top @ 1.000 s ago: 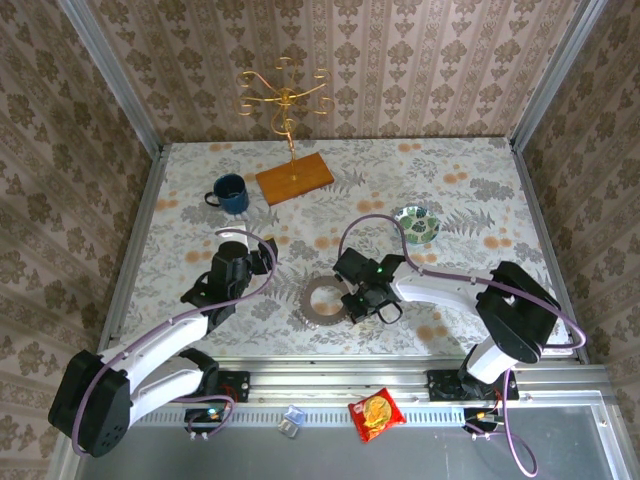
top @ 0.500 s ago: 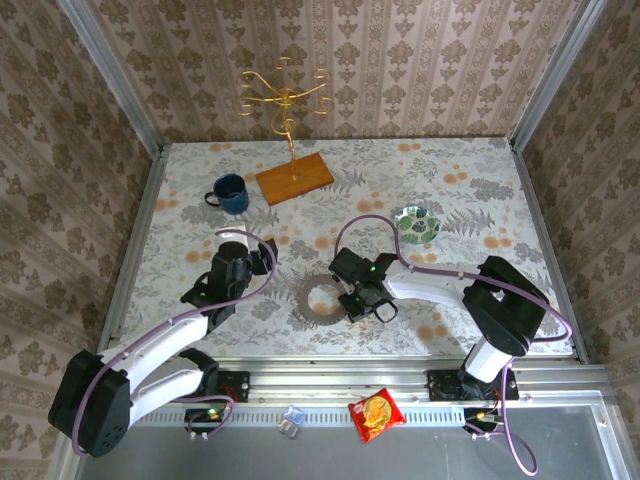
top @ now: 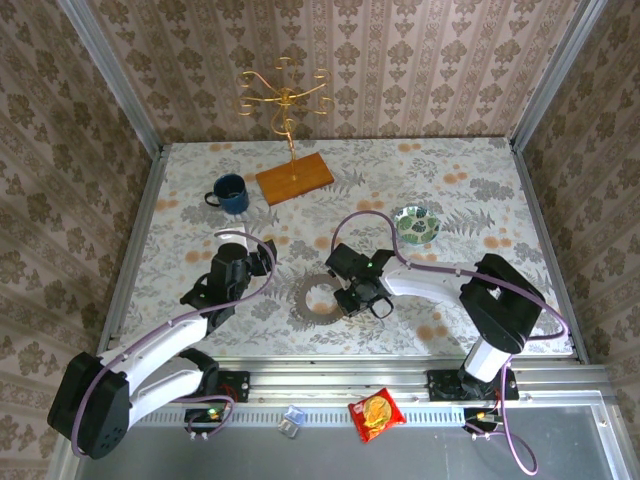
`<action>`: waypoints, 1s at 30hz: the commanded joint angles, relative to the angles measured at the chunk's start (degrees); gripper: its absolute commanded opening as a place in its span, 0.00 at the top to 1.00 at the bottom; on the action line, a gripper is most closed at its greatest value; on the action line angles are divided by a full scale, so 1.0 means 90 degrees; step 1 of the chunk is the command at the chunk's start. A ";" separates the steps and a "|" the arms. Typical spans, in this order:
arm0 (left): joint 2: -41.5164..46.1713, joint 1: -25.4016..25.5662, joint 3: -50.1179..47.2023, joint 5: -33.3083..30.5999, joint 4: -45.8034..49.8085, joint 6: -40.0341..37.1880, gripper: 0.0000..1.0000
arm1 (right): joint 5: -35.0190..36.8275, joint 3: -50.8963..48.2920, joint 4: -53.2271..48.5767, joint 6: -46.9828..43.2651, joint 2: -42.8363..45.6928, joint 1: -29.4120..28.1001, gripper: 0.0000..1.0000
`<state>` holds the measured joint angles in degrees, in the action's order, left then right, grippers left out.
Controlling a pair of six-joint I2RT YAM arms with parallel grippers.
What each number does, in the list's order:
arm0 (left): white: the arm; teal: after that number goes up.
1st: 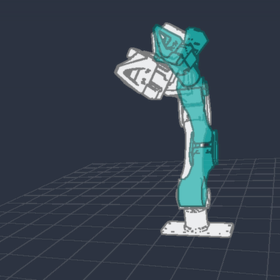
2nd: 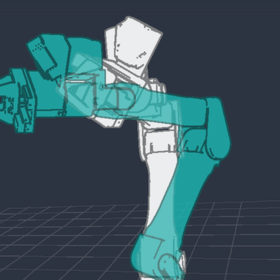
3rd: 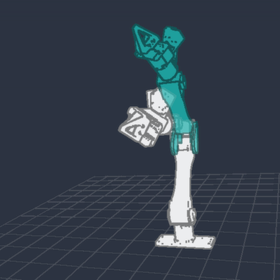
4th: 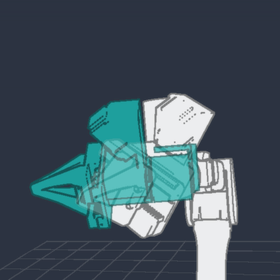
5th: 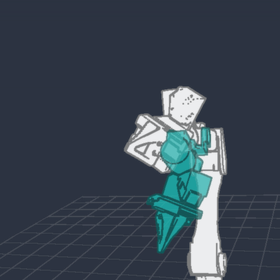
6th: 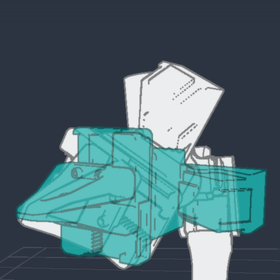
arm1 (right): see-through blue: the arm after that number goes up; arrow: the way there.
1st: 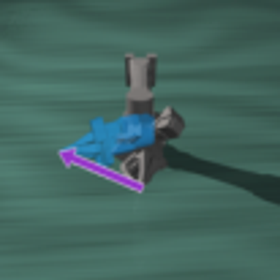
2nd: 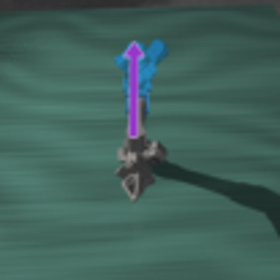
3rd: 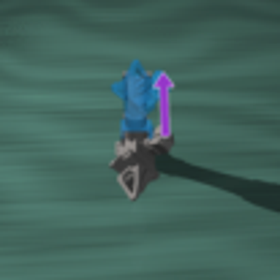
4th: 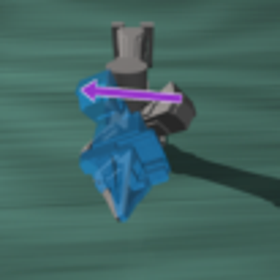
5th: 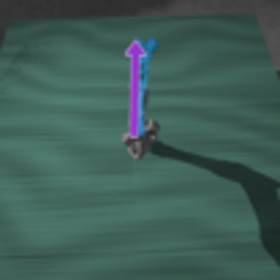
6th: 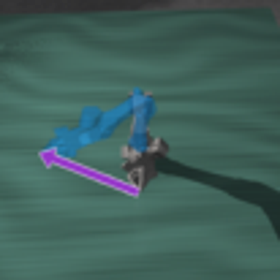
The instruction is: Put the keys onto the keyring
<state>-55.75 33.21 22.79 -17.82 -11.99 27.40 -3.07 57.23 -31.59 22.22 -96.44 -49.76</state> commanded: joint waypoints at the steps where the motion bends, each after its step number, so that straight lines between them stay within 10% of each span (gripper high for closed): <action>1: 0.0092 -0.0048 -0.0059 -0.0100 0.0034 -0.0079 0.26 | -0.0035 0.0155 -0.0011 -0.0076 -0.0172 0.0036 0.83; 30: 0.0699 -0.0050 -0.0008 0.0179 0.0148 -0.0788 0.27 | 0.0460 0.0208 0.0202 -0.0673 0.0691 0.0050 1.00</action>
<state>-51.22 33.21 22.09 -17.80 -11.75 24.75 -2.22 58.46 -31.44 19.62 -94.67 -49.65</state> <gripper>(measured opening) 0.733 0.052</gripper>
